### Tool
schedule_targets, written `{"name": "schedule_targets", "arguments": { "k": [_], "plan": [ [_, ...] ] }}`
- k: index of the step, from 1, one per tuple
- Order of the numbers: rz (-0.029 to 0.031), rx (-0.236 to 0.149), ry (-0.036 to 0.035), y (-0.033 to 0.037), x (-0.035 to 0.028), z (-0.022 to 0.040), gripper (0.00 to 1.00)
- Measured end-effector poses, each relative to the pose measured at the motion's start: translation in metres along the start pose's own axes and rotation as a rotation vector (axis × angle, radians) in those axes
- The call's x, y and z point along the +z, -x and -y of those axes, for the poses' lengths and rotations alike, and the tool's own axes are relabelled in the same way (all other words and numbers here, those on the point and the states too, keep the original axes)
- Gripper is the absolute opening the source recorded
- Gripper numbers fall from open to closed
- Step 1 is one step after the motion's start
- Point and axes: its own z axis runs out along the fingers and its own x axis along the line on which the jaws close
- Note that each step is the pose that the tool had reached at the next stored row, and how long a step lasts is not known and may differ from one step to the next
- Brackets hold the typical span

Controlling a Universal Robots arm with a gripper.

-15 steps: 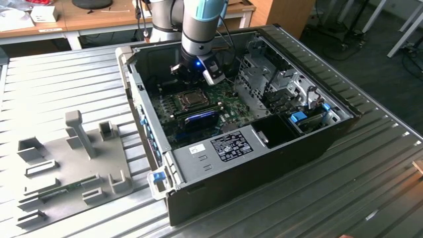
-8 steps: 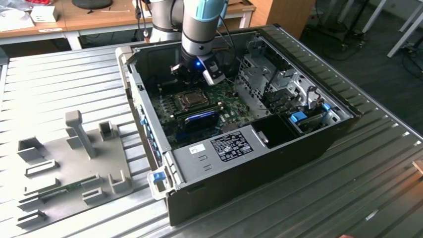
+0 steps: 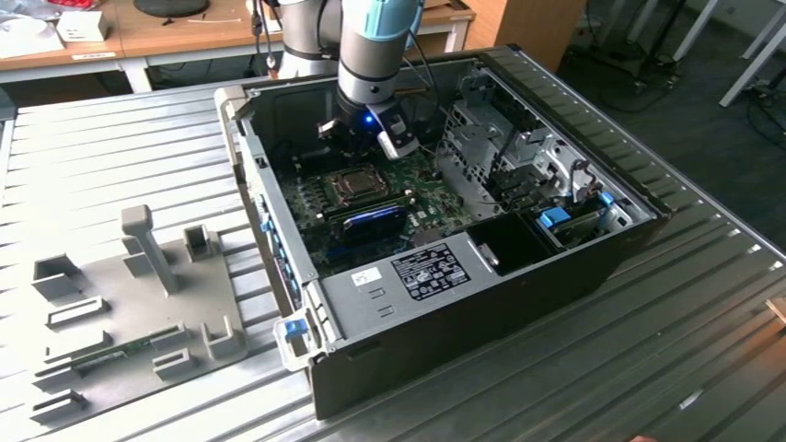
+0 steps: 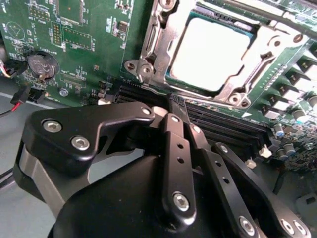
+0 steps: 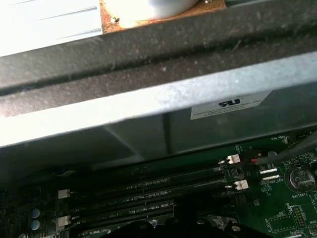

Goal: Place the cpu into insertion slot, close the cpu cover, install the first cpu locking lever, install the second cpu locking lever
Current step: 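Install the first cpu locking lever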

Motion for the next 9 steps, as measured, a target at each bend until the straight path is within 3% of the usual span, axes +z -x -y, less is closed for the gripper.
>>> {"name": "schedule_targets", "arguments": {
  "k": [9],
  "plan": [
    [-0.0001, 0.0, -0.0002, 0.0001, -0.0009, 0.0005, 0.1]
  ]
}}
